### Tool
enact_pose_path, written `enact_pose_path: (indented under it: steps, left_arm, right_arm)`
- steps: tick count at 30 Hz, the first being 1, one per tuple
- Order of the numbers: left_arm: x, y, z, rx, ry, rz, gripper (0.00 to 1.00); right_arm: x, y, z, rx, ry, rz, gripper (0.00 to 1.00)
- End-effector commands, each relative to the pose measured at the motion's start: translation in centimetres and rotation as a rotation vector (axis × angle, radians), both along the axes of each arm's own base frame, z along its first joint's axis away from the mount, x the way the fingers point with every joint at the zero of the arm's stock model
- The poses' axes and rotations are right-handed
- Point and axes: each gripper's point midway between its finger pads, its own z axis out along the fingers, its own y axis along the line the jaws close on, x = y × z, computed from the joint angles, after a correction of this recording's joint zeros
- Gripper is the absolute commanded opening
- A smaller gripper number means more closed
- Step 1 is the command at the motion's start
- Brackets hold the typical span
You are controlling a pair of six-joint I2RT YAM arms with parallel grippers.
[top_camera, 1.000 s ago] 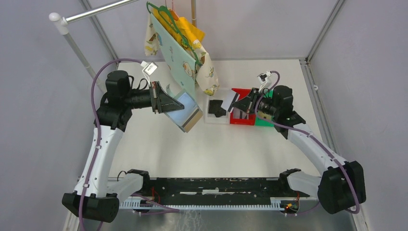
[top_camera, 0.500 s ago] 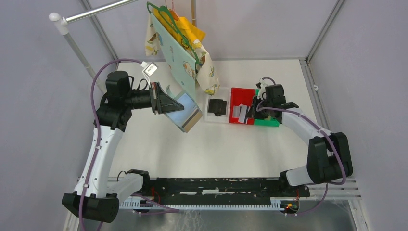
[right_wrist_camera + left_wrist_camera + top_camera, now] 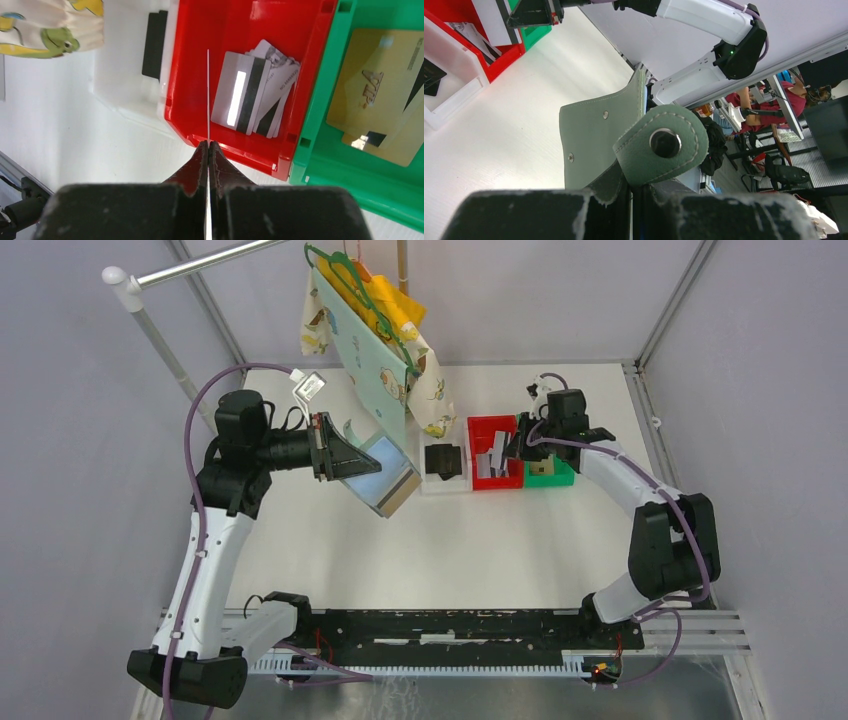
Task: Take the credit cards out of the card holder
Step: Place the credit card in the storage box.
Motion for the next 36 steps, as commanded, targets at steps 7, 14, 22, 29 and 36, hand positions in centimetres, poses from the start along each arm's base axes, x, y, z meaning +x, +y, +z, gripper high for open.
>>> enact_pose_path:
  steps: [7, 14, 22, 29, 36]
  left_arm:
    - [-1.2, 0.0, 1.8, -0.020, -0.100, -0.047, 0.02]
    - [-1.2, 0.0, 2.0, -0.021, -0.100, -0.045, 0.02]
    - [-1.5, 0.0, 2.0, -0.023, -0.101, -0.047, 0.02]
    - [-1.5, 0.0, 1.5, -0.021, -0.096, -0.056, 0.02]
    - [-1.6, 0.0, 0.2, -0.018, -0.069, -0.066, 0.02]
  right_arm:
    - [3.0, 0.5, 0.1, -0.021, -0.033, 0.001, 0.00]
    - [3.7, 1.0, -2.0, -0.095, -0.008, 0.005, 0.00]
    - [3.8, 0.9, -2.8, -0.198, -0.012, -0.022, 0.06]
    - [4.4, 0.4, 2.1, -0.277, -0.136, -0.093, 0.48]
    - [2.1, 2.6, 9.4, -0.199, -0.320, -0.043, 0.81]
